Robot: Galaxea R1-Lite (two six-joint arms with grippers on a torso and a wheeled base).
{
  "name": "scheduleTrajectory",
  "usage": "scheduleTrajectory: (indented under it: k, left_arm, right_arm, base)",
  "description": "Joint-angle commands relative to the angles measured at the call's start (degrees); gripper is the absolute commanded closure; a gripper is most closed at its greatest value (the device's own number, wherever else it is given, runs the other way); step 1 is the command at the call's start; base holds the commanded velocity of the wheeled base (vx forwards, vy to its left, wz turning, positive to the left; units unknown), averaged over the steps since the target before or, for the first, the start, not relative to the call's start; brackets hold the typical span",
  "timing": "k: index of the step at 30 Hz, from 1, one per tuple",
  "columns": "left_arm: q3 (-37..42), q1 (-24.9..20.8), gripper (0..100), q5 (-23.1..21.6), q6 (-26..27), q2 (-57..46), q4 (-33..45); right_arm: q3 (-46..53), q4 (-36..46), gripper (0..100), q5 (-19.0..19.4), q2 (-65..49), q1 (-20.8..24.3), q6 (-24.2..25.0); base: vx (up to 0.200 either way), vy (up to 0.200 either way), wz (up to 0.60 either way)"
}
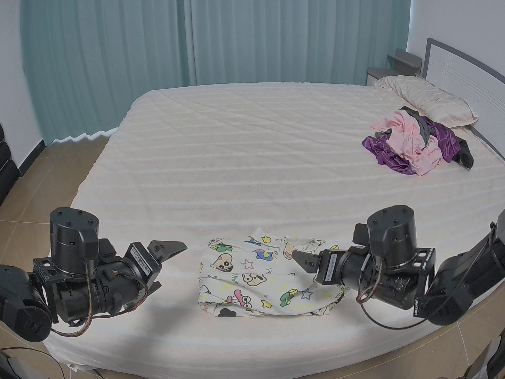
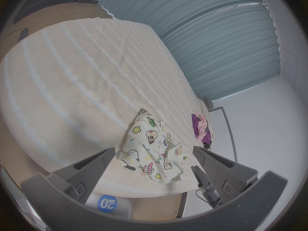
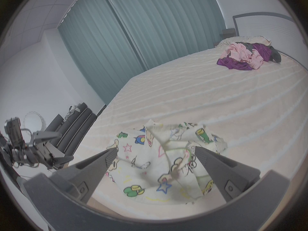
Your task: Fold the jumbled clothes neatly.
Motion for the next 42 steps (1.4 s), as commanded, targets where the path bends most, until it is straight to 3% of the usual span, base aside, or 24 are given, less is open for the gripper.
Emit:
scheduleTrajectory:
  k: [1, 12, 13, 22, 30, 39, 40, 42]
  left_arm:
    - [0.0, 0.1, 0, 0.0, 0.0, 0.1, 0.0]
    - [0.0, 0.1, 0, -0.1, 0.0, 0.3, -0.1]
    - [0.0, 0.1, 0, -0.1, 0.0, 0.3, -0.1]
    - [0.0, 0.1, 0, -0.1, 0.0, 0.1, 0.0]
    - [0.0, 0.1, 0, -0.1, 0.0, 0.5, 0.0]
    - [0.1, 0.0, 0, -0.1, -0.1, 0.6, 0.0]
    - [0.1, 0.0, 0, -0.1, -0.1, 0.5, 0.0]
    - [0.1, 0.0, 0, -0.1, -0.1, 0.5, 0.0]
  right_arm:
    - [-7.2, 4.1, 0, 4.0, 4.5, -2.7, -0.1]
    - [-13.7, 6.5, 0, 7.7, 15.7, -2.5, -6.9]
    - [-13.7, 6.5, 100, 7.7, 15.7, -2.5, -7.1]
    - [-9.4, 6.4, 100, 7.3, 8.8, -5.1, -7.6]
    - [2.0, 5.9, 100, 7.2, -0.5, -6.7, -1.2]
    - [6.6, 3.6, 100, 6.9, 1.7, -5.6, 8.9]
    - [6.6, 2.1, 0, 7.1, 1.9, -5.6, 9.6]
    - [7.4, -0.3, 0, 7.2, 1.8, -5.7, 10.0]
  base:
    - [0.0, 0.0, 0.0]
    - [0.0, 0.0, 0.0]
    - [0.0, 0.0, 0.0]
    - [0.0, 0.0, 0.0]
    - [0.0, 0.0, 0.0]
    - [0.0, 0.0, 0.0]
    - [0.0, 0.0, 0.0]
    - [0.0, 0.0, 0.0]
